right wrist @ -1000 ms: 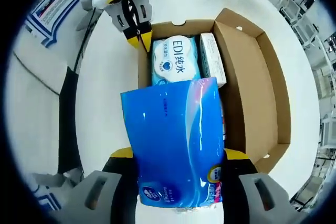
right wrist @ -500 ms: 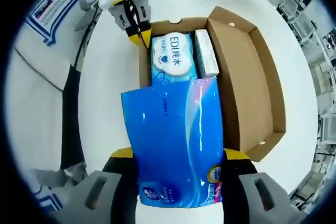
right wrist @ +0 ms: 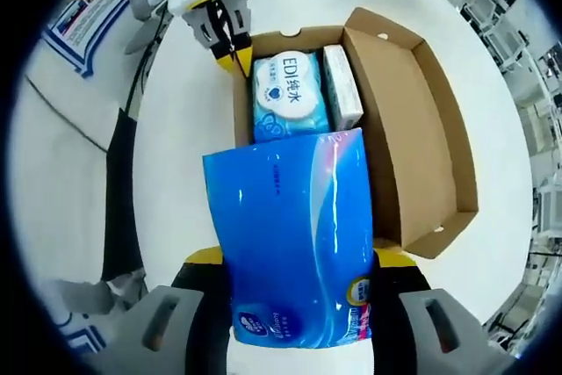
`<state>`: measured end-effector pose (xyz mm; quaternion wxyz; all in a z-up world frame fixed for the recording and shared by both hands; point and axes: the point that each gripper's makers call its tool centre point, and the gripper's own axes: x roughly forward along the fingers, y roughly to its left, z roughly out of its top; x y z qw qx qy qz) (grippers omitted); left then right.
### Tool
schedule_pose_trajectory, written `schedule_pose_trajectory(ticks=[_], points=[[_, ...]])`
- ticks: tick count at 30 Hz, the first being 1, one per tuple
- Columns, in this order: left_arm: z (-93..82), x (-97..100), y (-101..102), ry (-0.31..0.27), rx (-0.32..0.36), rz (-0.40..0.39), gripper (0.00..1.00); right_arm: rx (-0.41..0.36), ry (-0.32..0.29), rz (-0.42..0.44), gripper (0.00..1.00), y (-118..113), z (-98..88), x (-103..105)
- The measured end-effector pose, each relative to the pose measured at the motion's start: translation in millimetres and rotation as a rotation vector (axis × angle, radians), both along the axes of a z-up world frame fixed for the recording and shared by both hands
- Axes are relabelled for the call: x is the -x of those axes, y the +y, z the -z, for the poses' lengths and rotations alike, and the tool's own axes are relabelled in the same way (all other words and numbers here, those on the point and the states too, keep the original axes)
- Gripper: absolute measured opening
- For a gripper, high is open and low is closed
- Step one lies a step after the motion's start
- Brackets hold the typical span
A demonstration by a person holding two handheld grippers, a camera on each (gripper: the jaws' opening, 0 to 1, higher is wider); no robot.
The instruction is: Operate the shoe box by opening the lid, removing the specified soft item, and placing it in the target area until the item is outside and the box remains undamaged.
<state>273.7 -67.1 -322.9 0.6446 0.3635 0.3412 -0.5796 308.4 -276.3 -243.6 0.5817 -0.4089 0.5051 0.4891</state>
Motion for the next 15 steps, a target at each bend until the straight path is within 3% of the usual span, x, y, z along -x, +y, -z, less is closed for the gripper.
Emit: schedule_pose_trajectory(ticks=[15], points=[[-0.7, 0.2, -0.3, 0.006, -0.001, -0.004, 0.01, 0.008, -0.003, 0.023, 0.61, -24.5, 0.6, 0.0]])
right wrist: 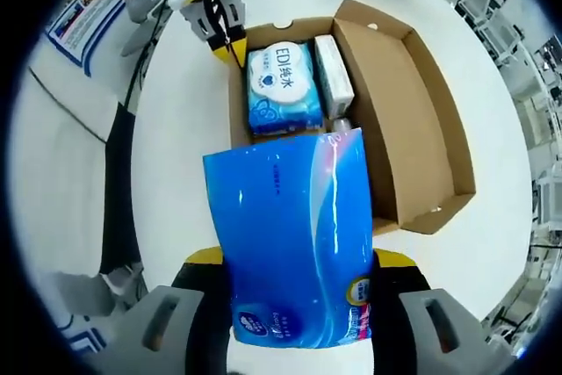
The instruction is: Operate the shoe box by opening the lid, removing the specified soft item, and placing it in the target area until the item is outside and the box remains undamaged.
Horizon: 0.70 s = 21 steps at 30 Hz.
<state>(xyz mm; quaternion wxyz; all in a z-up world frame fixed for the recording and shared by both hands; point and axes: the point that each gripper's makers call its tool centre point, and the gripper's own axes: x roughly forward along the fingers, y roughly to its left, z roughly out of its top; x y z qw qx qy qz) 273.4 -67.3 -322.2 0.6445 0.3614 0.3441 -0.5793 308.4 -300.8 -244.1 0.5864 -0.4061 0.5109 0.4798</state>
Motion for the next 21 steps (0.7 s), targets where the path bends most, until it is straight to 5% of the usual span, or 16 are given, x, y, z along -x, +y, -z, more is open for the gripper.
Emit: schedule_pose_trajectory(ticks=[21], points=[[0.2, -0.6, -0.3, -0.001, 0.005, -0.001, 0.01, 0.016, 0.003, 0.020, 0.61, -37.2, 0.9, 1.2]])
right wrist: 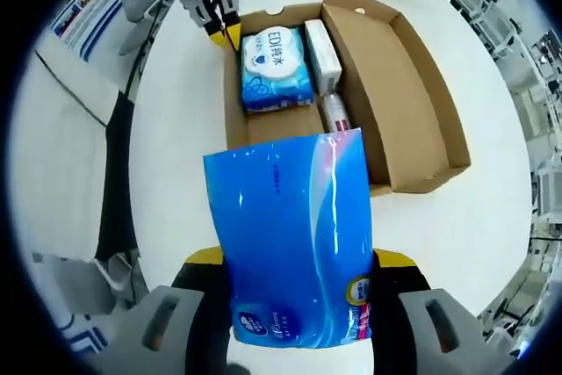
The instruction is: Operate the shoe box by opening the lid, removing the specified soft item, and placing it in the target area until the item is outside and the box remains undamaged.
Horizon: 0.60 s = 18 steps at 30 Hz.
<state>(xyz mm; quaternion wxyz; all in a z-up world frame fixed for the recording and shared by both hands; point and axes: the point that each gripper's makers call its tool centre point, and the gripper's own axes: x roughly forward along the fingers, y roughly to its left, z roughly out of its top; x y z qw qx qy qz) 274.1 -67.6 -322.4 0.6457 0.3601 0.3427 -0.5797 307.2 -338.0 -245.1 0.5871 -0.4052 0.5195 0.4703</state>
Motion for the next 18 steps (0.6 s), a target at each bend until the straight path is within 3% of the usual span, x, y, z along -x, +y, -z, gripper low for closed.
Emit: schedule_pose_trajectory(ticks=[18], points=[[0.0, -0.1, -0.3, -0.002, 0.001, -0.004, 0.01, 0.009, -0.008, 0.000, 0.61, -19.0, 0.3, -0.9]])
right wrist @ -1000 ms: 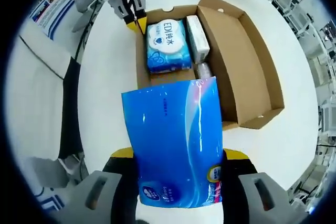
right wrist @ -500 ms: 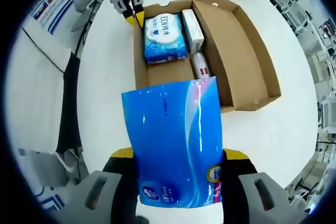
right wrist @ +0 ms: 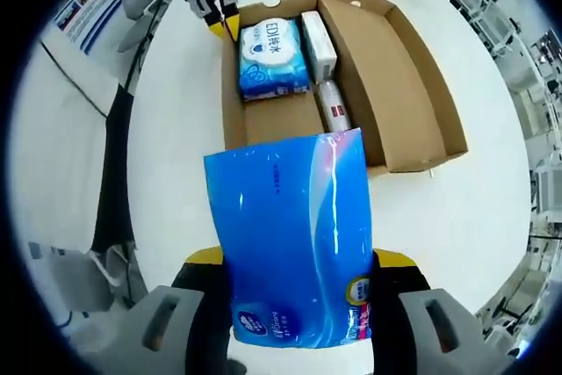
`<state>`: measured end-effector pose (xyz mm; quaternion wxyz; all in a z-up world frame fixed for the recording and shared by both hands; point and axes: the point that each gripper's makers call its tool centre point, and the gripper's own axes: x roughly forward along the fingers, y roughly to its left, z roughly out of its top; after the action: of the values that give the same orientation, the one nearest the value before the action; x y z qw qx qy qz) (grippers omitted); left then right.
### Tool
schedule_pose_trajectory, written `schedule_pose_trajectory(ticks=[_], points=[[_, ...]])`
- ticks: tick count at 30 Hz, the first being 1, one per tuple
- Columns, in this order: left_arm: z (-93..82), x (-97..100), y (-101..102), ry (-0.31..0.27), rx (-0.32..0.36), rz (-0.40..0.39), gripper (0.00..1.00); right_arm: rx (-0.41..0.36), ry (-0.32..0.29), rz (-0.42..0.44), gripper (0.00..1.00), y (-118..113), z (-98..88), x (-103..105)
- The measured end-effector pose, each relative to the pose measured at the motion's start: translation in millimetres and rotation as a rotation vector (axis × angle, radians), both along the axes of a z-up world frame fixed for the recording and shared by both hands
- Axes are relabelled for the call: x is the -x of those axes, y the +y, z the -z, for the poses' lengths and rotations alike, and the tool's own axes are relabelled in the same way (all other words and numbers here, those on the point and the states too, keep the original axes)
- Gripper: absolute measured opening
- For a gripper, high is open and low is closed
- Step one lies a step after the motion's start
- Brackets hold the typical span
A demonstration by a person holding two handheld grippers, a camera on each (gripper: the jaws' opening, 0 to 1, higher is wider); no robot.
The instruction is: Operate the shoe box by opening the lid, removing the specified soft item, and placing it in the target area until the item is outside and the box remains undamaged.
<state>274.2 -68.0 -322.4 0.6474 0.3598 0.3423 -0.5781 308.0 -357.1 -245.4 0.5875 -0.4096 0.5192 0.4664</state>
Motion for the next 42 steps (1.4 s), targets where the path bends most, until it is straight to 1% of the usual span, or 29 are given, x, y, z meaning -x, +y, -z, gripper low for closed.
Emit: schedule_pose_trajectory(ticks=[8, 11, 17, 19, 21, 24, 30, 32, 33, 35, 42], points=[[0.1, -0.3, -0.1, 0.002, -0.002, -0.002, 0.01, 0.008, -0.008, -0.010, 0.61, -15.6, -0.1, 0.5], [0.2, -0.3, -0.5, 0.004, -0.003, -0.003, 0.01, 0.005, -0.007, 0.002, 0.61, -20.9, 1.0, 0.7], [0.4, -0.6, -0.9, 0.006, -0.011, -0.002, 0.01, -0.004, -0.013, 0.012, 0.61, -26.5, -0.1, 0.2], [0.6, -0.5, -0.8, 0.007, -0.013, -0.001, 0.01, -0.001, -0.006, 0.017, 0.61, -27.4, -0.2, 1.7], [1.1, -0.7, -0.6, 0.006, -0.014, -0.001, 0.01, 0.002, -0.021, -0.002, 0.61, -30.5, 0.4, 0.3], [1.2, -0.7, -0.6, 0.004, -0.014, 0.001, 0.01, 0.005, -0.010, 0.009, 0.61, -33.1, 1.2, 2.2], [0.8, -0.3, -0.6, 0.001, -0.012, 0.004, 0.01, 0.005, -0.013, 0.002, 0.61, -35.8, 2.5, 0.5], [1.1, 0.3, -0.8, -0.027, -0.013, 0.039, 0.00, 0.004, -0.016, -0.002, 0.61, -36.0, 2.8, 0.0], [1.2, 1.1, -0.5, -0.028, -0.011, 0.039, 0.00, 0.004, -0.016, -0.003, 0.61, -36.1, 3.1, -0.3], [0.9, 0.3, -0.5, -0.028, -0.006, 0.037, 0.00, 0.003, -0.024, -0.018, 0.61, -36.9, 5.5, -2.8], [1.3, 0.2, 0.0, -0.012, -0.011, 0.028, 0.00, 0.005, -0.010, -0.027, 0.61, -37.0, 17.5, -1.8]])
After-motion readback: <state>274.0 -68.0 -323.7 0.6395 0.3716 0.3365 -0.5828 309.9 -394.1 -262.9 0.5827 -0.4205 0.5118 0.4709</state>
